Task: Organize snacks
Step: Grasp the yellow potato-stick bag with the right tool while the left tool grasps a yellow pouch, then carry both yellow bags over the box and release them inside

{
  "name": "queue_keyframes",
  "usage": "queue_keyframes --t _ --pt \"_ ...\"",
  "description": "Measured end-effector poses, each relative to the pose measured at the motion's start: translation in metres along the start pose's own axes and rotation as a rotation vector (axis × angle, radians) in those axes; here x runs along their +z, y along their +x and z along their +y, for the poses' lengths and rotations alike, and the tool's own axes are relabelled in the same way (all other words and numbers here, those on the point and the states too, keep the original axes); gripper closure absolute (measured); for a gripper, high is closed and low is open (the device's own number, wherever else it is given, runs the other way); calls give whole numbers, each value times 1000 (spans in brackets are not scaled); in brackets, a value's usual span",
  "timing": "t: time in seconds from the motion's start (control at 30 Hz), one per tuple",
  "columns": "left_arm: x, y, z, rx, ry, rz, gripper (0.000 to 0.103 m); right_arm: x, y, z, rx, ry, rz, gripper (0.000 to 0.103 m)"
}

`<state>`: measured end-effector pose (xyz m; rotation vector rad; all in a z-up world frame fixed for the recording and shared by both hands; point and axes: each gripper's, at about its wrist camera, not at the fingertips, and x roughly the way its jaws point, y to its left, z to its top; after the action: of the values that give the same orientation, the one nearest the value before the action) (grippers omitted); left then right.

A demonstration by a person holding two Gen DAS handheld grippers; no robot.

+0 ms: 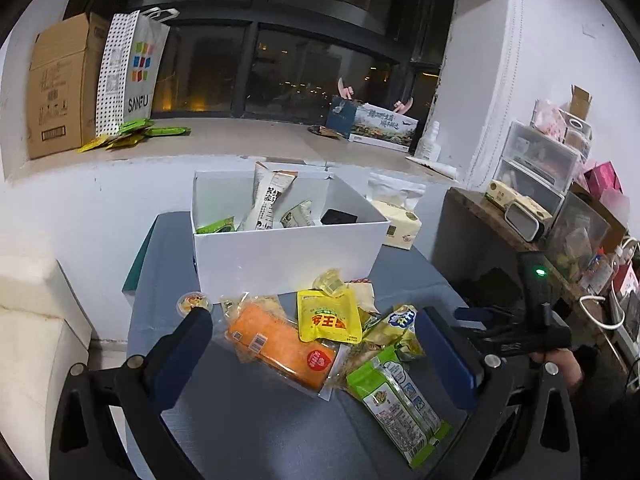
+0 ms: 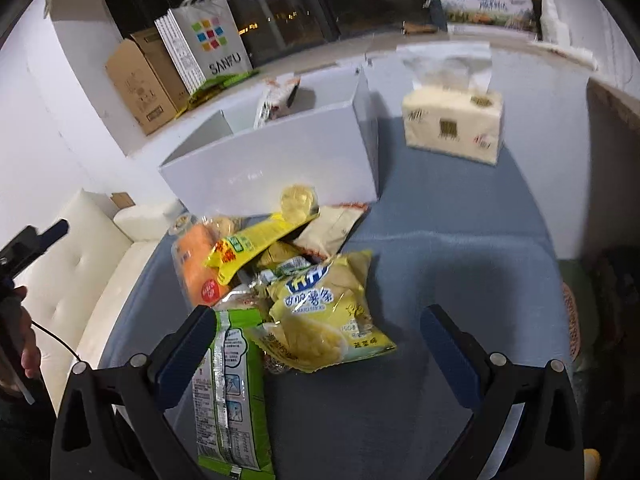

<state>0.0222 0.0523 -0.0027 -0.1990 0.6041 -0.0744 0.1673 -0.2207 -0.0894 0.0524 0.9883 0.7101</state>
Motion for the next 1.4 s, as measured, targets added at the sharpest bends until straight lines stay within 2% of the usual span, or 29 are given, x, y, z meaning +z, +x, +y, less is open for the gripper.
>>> queue_keyframes --t 0.33,0.37,0.4,0.43,0.57,0.63,0.67,0.8,0.93,1.07,1.1,1.2,1.27,1.3,1.4 --pt "-6 7 -11 -15 33 26 0 11 71 3 2 -46 168 0" --pt "-6 9 -12 -16 35 30 0 9 79 2 9 -47 190 8" --pt "-7 10 -12 -16 39 34 0 8 80 2 17 -55 180 24" --pt "-8 11 -13 -15 41 37 0 7 79 3 15 -70 165 25" --pt "-10 19 -15 -32 56 58 0 6 69 -1 39 -55 148 42" --pt "-10 26 -19 -49 70 77 0 6 58 -5 14 -54 121 43" --pt "-10 33 -20 -55 78 98 0 6 49 -9 32 -41 101 44" --pt "-9 74 -29 -75 120 208 0 11 13 -16 44 -14 24 44" --pt "-10 130 -39 -56 180 318 0 12 -23 -18 53 2 -46 44" --pt "-16 182 -43 7 241 421 0 6 -49 -18 66 12 -89 44" --pt "-18 192 -42 15 243 449 0 4 -56 -18 67 14 -100 44" --pt "-17 218 -32 -22 182 514 1 -3 -69 -19 71 18 -111 44" --pt "-16 226 -29 -1 196 521 6 -6 -71 -20 74 21 -110 44" --pt "-15 229 -29 8 210 537 19 -8 -70 -21 78 23 -108 44" --pt "-15 230 -26 -26 203 576 33 -13 -66 -24 78 32 -96 43"
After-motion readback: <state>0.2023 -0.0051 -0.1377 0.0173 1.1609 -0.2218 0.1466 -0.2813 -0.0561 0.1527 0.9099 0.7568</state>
